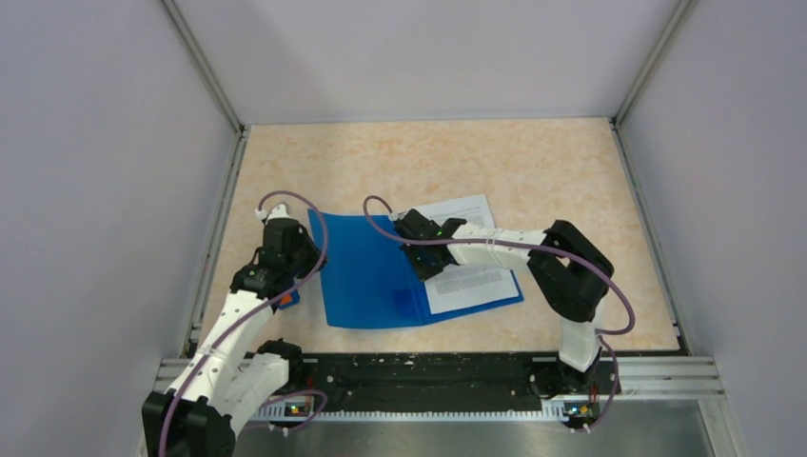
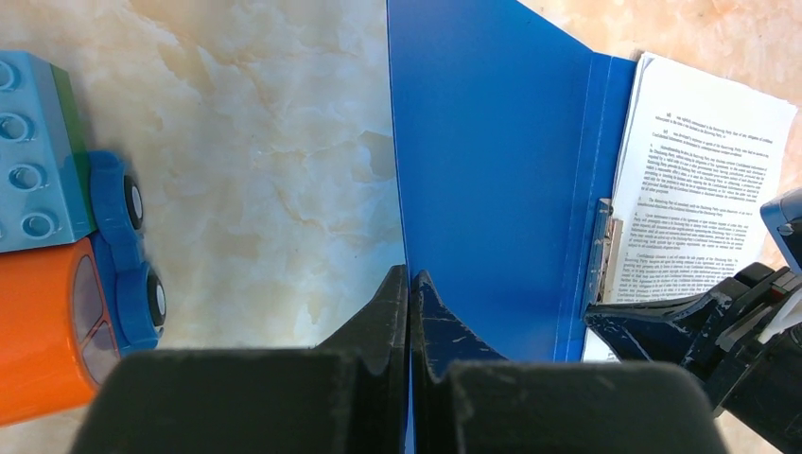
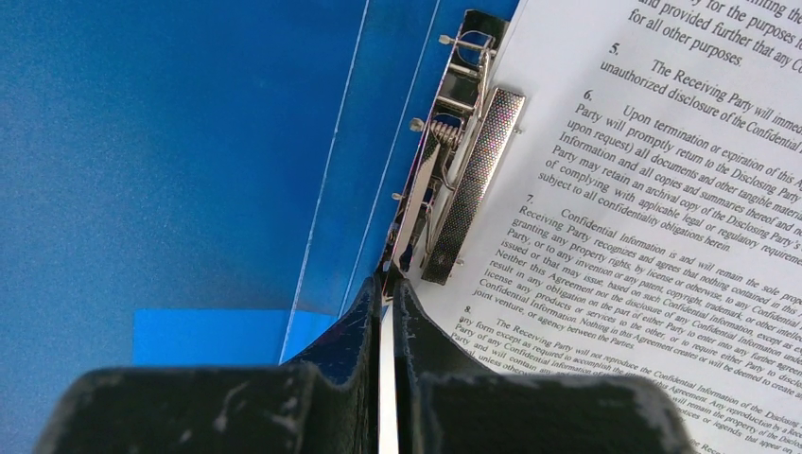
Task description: Put the files into the folder
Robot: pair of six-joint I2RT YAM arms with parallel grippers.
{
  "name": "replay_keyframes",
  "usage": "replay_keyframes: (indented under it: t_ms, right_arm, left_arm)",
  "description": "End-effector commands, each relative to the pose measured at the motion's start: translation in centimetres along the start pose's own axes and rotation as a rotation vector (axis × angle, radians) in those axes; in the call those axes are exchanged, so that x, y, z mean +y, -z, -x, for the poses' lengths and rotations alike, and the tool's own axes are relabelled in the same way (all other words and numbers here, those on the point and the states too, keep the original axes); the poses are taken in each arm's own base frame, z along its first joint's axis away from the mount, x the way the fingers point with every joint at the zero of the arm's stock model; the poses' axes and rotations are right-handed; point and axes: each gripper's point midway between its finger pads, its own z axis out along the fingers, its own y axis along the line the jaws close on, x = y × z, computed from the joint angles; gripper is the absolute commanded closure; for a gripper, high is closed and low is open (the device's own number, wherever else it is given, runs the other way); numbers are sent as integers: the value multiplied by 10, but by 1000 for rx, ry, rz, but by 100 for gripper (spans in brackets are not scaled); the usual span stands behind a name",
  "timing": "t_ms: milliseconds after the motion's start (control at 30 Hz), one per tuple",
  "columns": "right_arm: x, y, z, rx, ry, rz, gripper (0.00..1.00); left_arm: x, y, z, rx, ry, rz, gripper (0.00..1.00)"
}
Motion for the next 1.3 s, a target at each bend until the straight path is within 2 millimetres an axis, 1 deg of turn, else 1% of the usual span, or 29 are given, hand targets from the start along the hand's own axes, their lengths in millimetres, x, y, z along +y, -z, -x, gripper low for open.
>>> replay_keyframes:
  t_ms: [0,133,267,533,900,1267]
  right_arm:
    - [-23,-24,-75,269,40,-48,100]
    - [-14,-27,-74,307,33,-13,100]
    - [-12,-33,-80,382,30,-5,100]
    - [-10,-42,-69,435,17,0,100]
    - [-14,-66,-59,503,5,27,100]
    - [-21,-99,-46,515,-47,0,100]
  left_arm:
    - [0,-1,21,-87,-25,3,100]
    - [-5,-1,17,-74,-22,-28,100]
    - [-10,1,16,-67,-23,-50,100]
    - [-18,2,9,-48,-35,-79,100]
    - [-31,1,-6,-5,-61,-118,100]
    - [-39,0,-12,9,-76,-136,100]
